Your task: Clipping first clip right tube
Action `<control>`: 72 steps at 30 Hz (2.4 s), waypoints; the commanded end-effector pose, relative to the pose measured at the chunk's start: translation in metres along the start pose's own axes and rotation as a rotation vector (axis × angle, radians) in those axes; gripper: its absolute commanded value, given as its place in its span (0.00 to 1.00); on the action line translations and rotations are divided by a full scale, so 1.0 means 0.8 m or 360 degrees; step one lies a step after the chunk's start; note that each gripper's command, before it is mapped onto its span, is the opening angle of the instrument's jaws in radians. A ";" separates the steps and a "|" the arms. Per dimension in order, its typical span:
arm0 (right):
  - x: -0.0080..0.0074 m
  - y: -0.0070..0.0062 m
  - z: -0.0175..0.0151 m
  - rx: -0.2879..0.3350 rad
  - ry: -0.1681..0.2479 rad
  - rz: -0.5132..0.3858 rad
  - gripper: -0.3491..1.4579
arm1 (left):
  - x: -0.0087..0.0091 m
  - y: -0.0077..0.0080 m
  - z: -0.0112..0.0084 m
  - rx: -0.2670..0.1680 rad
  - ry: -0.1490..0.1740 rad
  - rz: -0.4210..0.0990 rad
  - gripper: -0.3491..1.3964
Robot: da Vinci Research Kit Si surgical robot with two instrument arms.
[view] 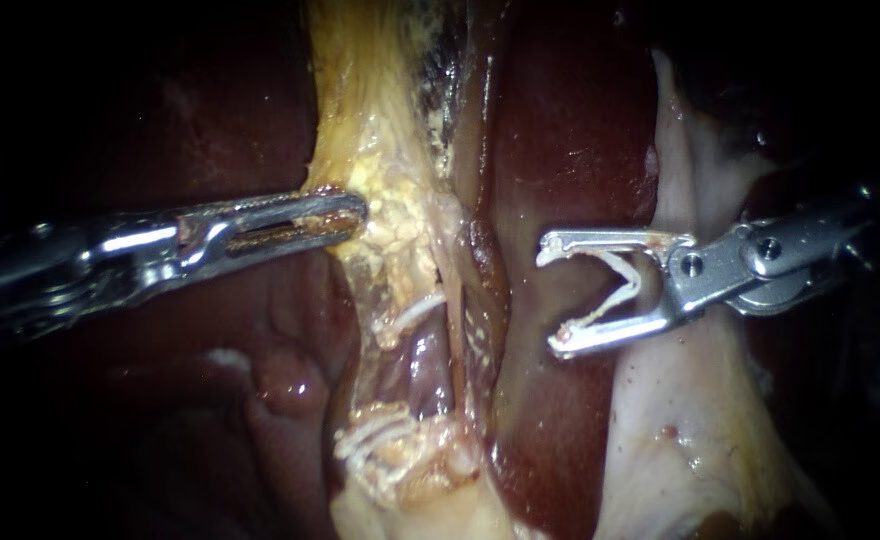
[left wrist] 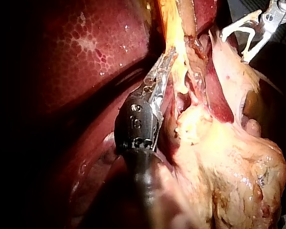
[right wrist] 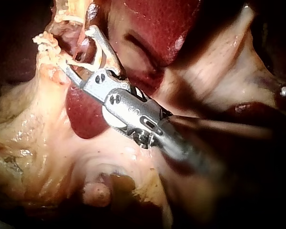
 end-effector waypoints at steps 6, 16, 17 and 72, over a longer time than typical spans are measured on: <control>-0.0014 -0.0009 0.0007 0.0062 -0.0055 0.0025 0.52 | -0.0008 0.0001 -0.0012 0.0011 0.0008 -0.0004 0.00; -0.0087 -0.0037 0.0081 0.0245 -0.0117 0.0254 0.52 | -0.0056 0.0000 -0.0071 -0.0004 -0.0052 -0.0049 0.00; -0.0092 -0.0038 0.0088 0.0253 -0.0118 0.0264 0.52 | -0.0058 -0.0004 -0.0075 -0.0002 -0.0055 -0.0042 0.00; -0.0134 -0.0031 0.0188 0.0488 -0.0049 0.0502 0.04 | -0.0061 -0.0044 -0.0095 -0.0015 -0.0083 -0.0028 0.00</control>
